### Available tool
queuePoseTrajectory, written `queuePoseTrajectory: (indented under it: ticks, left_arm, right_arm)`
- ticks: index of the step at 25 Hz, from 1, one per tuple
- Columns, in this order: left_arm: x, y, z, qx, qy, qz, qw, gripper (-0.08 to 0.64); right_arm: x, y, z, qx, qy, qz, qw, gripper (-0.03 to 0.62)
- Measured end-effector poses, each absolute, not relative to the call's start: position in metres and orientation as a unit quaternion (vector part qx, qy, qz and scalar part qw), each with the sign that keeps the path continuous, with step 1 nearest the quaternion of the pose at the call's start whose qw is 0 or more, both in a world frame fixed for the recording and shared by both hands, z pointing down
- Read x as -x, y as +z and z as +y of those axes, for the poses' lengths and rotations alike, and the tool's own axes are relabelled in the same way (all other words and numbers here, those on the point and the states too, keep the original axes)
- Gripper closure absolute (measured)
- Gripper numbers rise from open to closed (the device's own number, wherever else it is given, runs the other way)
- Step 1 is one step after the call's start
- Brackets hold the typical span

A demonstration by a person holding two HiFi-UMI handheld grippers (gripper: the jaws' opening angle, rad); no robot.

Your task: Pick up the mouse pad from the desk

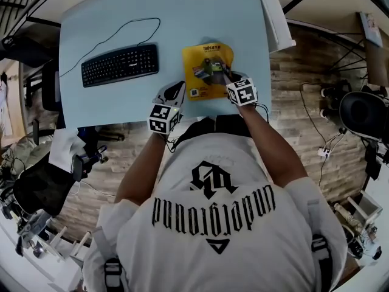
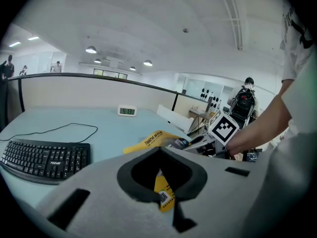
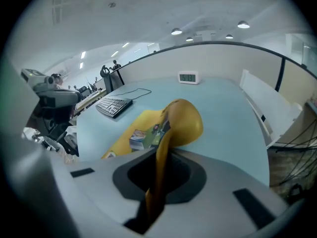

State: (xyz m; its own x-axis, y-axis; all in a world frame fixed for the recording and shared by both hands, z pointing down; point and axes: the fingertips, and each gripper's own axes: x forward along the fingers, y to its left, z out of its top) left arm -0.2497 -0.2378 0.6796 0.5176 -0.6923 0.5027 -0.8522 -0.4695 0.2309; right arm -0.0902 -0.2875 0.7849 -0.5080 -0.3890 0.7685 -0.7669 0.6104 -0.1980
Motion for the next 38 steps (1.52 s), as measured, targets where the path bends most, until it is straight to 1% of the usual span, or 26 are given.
queuePoseTrajectory:
  ticks: [7, 14, 20, 27, 38]
  left_arm:
    - [0.251, 0.653, -0.228, -0.848, 0.150, -0.461, 0.214, 0.552]
    - [0.253, 0.615, -0.212, -0.855, 0.110, -0.462, 0.206, 0.552]
    - [0.247, 0.589, -0.204, -0.868, 0.101, -0.450, 0.183, 0.552]
    - [0.234, 0.561, -0.200, -0.881, 0.080, -0.436, 0.169, 0.552]
    - [0.199, 0.532, -0.187, -0.891, 0.073, -0.424, 0.147, 0.552]
  right_arm:
    - [0.106, 0.746, -0.271, -0.334, 0.267, -0.847, 0.317, 0.568]
    - [0.122, 0.694, -0.252, -0.326, 0.273, -0.866, 0.263, 0.568]
    - [0.121, 0.647, -0.240, -0.325, 0.256, -0.882, 0.225, 0.568]
    - [0.102, 0.594, -0.227, -0.341, 0.226, -0.892, 0.193, 0.568]
    - [0.054, 0.536, -0.203, -0.356, 0.190, -0.901, 0.162, 0.568]
